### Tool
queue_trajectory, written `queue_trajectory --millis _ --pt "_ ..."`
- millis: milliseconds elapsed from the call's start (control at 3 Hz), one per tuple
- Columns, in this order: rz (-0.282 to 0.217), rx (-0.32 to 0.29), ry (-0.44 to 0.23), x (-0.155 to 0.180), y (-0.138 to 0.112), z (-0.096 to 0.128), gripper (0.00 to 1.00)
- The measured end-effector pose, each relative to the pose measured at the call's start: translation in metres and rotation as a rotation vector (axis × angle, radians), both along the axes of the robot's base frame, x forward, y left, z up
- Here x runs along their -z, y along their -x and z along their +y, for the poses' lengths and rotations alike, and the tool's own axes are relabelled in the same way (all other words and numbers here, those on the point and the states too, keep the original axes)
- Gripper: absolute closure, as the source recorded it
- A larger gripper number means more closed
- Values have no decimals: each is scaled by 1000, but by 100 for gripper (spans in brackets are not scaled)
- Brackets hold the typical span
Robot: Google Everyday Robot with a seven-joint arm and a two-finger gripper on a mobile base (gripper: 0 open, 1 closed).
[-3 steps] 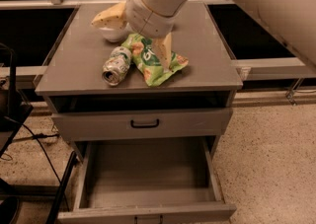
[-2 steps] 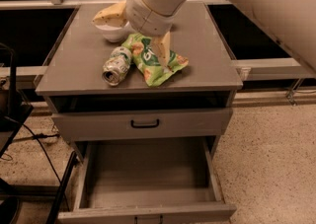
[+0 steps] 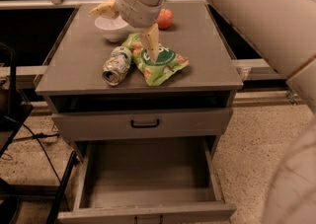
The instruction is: Place 7up can into middle drawer
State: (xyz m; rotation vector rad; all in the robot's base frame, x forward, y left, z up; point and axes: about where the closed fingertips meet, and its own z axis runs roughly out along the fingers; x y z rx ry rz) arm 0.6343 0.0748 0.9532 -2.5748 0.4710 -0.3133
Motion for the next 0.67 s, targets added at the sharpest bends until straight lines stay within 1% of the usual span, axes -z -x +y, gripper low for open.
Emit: queue_trajectory --millis 333,667 --pt "72 20 -22 15 -21 13 0" --pt "106 22 -43 25 -30 18 0"
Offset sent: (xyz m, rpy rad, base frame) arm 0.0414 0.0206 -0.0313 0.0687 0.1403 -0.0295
